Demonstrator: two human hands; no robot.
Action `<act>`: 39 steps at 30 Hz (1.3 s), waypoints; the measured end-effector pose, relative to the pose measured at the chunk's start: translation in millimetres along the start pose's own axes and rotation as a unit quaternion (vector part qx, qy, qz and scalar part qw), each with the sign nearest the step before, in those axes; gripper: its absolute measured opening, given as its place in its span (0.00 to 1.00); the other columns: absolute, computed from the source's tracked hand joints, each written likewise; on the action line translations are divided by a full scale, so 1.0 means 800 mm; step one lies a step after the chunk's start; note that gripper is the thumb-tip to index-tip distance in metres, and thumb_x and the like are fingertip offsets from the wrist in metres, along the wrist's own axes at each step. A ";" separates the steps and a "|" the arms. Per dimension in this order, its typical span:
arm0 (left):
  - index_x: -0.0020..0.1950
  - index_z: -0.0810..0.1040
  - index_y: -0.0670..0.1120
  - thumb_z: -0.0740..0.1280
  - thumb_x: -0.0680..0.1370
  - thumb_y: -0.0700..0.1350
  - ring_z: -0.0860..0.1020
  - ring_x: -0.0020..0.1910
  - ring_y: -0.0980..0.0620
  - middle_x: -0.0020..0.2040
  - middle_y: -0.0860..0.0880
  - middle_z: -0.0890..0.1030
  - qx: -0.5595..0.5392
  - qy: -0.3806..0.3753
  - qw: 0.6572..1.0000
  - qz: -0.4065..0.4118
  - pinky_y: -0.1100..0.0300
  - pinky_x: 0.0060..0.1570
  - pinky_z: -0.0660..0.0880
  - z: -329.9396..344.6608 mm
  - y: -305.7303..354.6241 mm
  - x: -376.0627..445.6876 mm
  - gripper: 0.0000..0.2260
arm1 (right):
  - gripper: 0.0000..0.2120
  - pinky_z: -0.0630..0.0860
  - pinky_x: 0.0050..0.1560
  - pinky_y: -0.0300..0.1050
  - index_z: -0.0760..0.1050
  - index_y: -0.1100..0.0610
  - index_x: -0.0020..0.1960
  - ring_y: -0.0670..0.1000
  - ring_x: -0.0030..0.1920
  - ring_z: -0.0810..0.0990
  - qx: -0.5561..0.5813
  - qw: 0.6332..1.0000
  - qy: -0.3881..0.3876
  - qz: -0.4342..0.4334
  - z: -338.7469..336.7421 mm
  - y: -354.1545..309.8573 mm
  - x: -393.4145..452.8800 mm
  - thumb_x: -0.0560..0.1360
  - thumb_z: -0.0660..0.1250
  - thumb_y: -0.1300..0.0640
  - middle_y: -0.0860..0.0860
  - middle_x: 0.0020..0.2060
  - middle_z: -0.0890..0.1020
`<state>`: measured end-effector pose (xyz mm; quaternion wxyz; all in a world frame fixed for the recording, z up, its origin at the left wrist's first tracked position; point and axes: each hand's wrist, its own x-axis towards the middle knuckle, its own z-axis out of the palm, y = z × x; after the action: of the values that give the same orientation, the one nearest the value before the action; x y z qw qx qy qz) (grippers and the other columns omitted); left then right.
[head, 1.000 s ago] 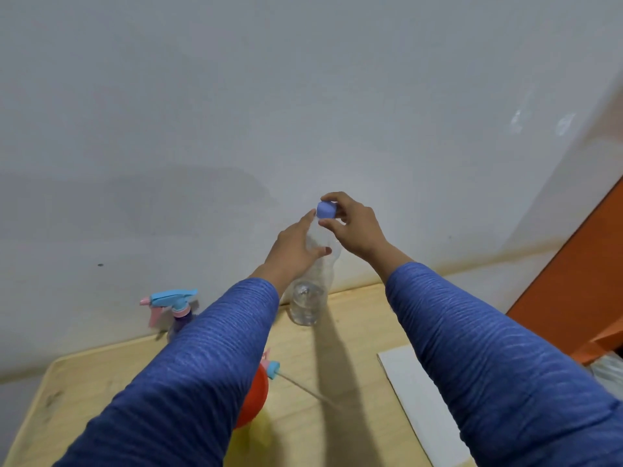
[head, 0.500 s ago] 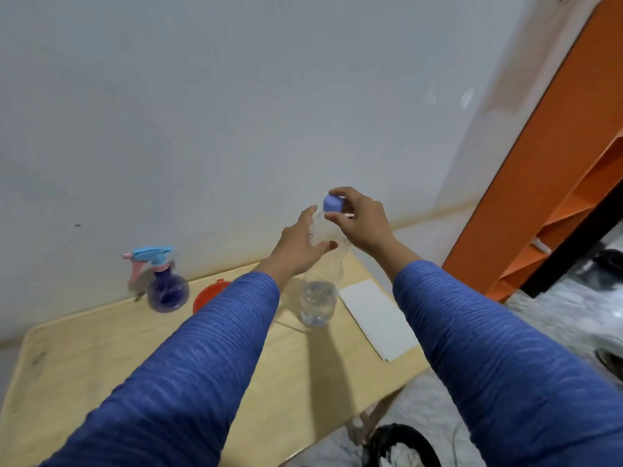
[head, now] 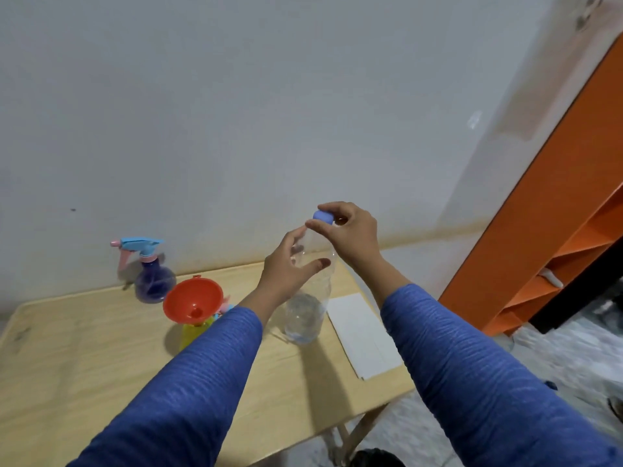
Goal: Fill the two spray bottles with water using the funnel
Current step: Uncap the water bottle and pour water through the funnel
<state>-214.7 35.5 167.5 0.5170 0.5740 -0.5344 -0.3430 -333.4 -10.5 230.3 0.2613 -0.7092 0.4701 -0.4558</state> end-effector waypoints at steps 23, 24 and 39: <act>0.73 0.62 0.54 0.72 0.72 0.45 0.69 0.67 0.56 0.71 0.57 0.66 -0.057 -0.029 0.998 -0.015 0.55 0.68 0.66 0.004 -0.001 0.001 0.33 | 0.16 0.75 0.62 0.46 0.78 0.50 0.59 0.49 0.57 0.79 0.155 0.943 -0.293 -0.039 -0.037 0.034 0.051 0.72 0.71 0.60 0.49 0.55 0.79; 0.73 0.62 0.54 0.72 0.72 0.45 0.69 0.68 0.56 0.71 0.57 0.66 -0.059 -0.029 0.998 -0.016 0.56 0.67 0.66 0.004 -0.002 0.001 0.33 | 0.16 0.75 0.61 0.44 0.77 0.51 0.60 0.49 0.57 0.79 0.169 0.938 -0.302 -0.038 -0.039 0.034 0.052 0.73 0.70 0.62 0.49 0.55 0.80; 0.73 0.60 0.57 0.72 0.68 0.51 0.67 0.69 0.56 0.73 0.55 0.65 -0.057 -0.040 0.997 -0.015 0.53 0.70 0.64 0.003 -0.002 0.003 0.36 | 0.19 0.74 0.57 0.33 0.72 0.54 0.66 0.44 0.58 0.77 0.261 0.921 -0.288 -0.026 -0.040 0.032 0.062 0.76 0.64 0.65 0.52 0.58 0.79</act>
<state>-215.9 32.8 165.9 0.5220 0.5377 -0.5251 -0.4033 -366.0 -64.8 244.1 0.5495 -0.7282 0.2201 -0.3454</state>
